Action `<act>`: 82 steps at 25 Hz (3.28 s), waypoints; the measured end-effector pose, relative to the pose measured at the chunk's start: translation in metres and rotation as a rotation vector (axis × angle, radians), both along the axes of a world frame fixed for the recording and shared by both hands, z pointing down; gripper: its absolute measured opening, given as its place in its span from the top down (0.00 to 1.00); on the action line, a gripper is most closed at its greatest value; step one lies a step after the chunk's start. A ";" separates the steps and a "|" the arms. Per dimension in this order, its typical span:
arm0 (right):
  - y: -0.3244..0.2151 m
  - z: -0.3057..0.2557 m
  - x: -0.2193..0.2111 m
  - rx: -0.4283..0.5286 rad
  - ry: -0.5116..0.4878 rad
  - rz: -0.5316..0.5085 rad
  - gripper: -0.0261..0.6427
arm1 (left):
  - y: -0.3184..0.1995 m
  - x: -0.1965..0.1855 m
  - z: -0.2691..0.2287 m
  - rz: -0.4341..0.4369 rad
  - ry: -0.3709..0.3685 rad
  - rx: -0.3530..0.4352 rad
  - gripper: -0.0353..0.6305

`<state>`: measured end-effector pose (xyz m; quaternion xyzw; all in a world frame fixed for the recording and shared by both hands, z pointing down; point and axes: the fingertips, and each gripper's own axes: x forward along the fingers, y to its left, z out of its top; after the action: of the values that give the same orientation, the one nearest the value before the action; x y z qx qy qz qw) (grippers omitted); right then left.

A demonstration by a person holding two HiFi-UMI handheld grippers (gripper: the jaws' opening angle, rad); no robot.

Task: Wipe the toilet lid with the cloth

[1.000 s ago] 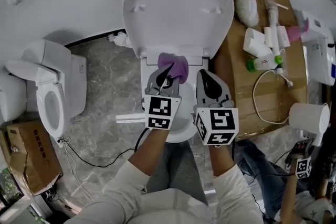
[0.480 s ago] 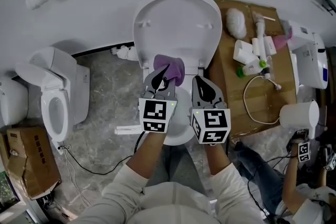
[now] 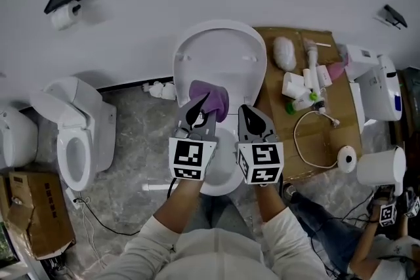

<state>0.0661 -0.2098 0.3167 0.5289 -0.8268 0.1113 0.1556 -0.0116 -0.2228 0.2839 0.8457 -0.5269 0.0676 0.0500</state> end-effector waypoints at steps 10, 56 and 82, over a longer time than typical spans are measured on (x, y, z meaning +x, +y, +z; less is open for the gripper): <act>0.009 -0.049 -0.001 0.069 -0.009 -0.024 0.94 | 0.030 0.000 -0.069 0.057 -0.003 0.117 0.92; -0.117 -0.065 -0.033 0.039 0.488 -0.679 0.81 | -0.021 -0.028 -0.107 0.029 0.054 0.031 0.92; -0.229 -0.023 -0.039 -0.174 0.863 -0.890 0.69 | -0.064 -0.025 -0.098 0.047 0.082 -0.030 0.92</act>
<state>0.0267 -0.4385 0.2942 0.1165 -0.8183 -0.1208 0.5497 -0.0367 -0.2870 0.1860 0.8591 -0.5033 0.0421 0.0827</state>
